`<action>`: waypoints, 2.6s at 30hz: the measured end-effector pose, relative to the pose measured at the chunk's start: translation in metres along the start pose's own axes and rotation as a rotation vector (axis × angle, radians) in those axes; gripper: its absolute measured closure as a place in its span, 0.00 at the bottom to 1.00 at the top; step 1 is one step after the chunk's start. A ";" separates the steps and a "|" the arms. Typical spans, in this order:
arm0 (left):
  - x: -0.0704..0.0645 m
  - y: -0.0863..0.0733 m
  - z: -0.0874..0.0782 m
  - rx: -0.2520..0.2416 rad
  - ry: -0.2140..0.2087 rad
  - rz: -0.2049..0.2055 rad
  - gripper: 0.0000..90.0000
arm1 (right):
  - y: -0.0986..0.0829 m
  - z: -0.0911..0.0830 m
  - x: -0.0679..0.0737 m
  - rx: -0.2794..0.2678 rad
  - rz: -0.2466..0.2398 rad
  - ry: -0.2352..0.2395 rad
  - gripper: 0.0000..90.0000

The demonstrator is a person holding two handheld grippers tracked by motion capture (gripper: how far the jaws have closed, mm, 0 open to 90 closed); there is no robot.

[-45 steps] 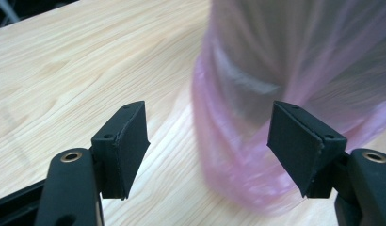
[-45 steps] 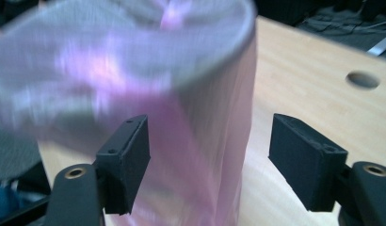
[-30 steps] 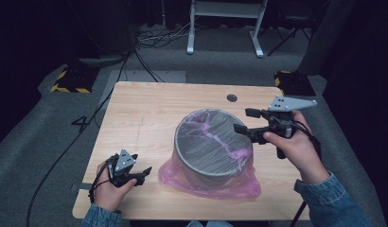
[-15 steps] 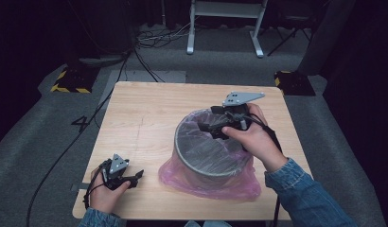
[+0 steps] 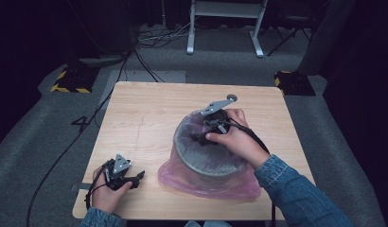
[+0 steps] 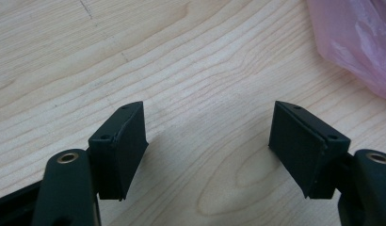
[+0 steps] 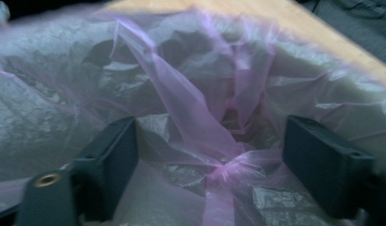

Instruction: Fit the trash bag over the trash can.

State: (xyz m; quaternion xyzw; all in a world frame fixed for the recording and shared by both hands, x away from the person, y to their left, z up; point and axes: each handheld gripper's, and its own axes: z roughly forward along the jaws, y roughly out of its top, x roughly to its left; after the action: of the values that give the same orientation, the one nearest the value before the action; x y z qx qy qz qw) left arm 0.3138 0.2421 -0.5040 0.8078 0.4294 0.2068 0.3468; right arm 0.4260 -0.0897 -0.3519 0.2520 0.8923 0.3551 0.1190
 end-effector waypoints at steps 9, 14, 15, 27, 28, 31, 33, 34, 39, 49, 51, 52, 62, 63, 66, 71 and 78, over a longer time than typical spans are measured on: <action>-0.001 0.001 0.001 0.002 -0.006 -0.005 0.31 | -0.006 0.018 0.001 0.116 -0.024 0.029 0.27; -0.001 0.002 0.002 0.007 -0.018 -0.009 0.31 | -0.008 0.025 0.002 0.154 -0.037 0.022 0.24; -0.001 0.002 0.002 0.007 -0.021 -0.010 0.31 | -0.009 0.027 0.003 0.156 -0.037 0.024 0.24; 0.001 0.003 0.004 0.015 -0.031 -0.035 0.29 | -0.020 0.046 0.009 0.282 -0.041 0.118 0.24; 0.001 0.003 0.004 0.015 -0.031 -0.034 0.29 | -0.021 0.047 0.010 0.295 -0.046 0.125 0.26; 0.001 0.003 0.004 0.016 -0.031 -0.035 0.29 | -0.023 0.050 0.012 0.326 -0.038 0.142 0.27; 0.001 0.003 0.004 0.015 -0.031 -0.036 0.29 | -0.024 0.052 0.013 0.347 -0.041 0.146 0.28; 0.001 0.003 0.004 0.016 -0.031 -0.036 0.28 | -0.024 0.053 0.013 0.352 -0.039 0.141 0.28; 0.000 0.003 0.004 0.016 -0.032 -0.031 0.28 | -0.022 0.050 0.013 0.325 -0.038 0.145 0.31; -0.001 0.004 0.005 0.015 -0.036 -0.038 0.28 | 0.003 -0.003 0.008 0.134 -0.011 0.146 0.30; -0.001 0.004 0.005 0.017 -0.037 -0.037 0.28 | 0.007 -0.013 0.008 0.105 -0.017 0.143 0.30; -0.001 0.004 0.005 0.017 -0.037 -0.035 0.28 | 0.008 -0.018 0.008 0.090 -0.014 0.142 0.30; -0.001 0.004 0.005 0.016 -0.035 -0.033 0.28 | 0.022 -0.071 0.005 -0.022 -0.124 0.174 0.33; -0.001 0.004 0.005 0.016 -0.035 -0.033 0.28 | 0.022 -0.075 0.004 -0.026 -0.121 0.174 0.33; -0.001 0.004 0.005 0.016 -0.035 -0.033 0.28 | 0.023 -0.087 0.002 -0.049 -0.143 0.177 0.33; -0.001 0.004 0.005 0.017 -0.034 -0.033 0.28 | 0.019 -0.106 0.005 -0.060 -0.169 0.193 0.33; -0.002 0.005 0.006 0.016 -0.035 -0.037 0.28 | 0.005 -0.121 0.017 -0.017 -0.234 0.245 0.34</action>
State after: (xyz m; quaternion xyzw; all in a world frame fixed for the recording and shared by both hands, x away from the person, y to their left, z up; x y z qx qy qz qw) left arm 0.3195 0.2365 -0.5046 0.8061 0.4397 0.1828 0.3514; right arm 0.3657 -0.1467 -0.2623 0.1002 0.9204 0.3744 0.0521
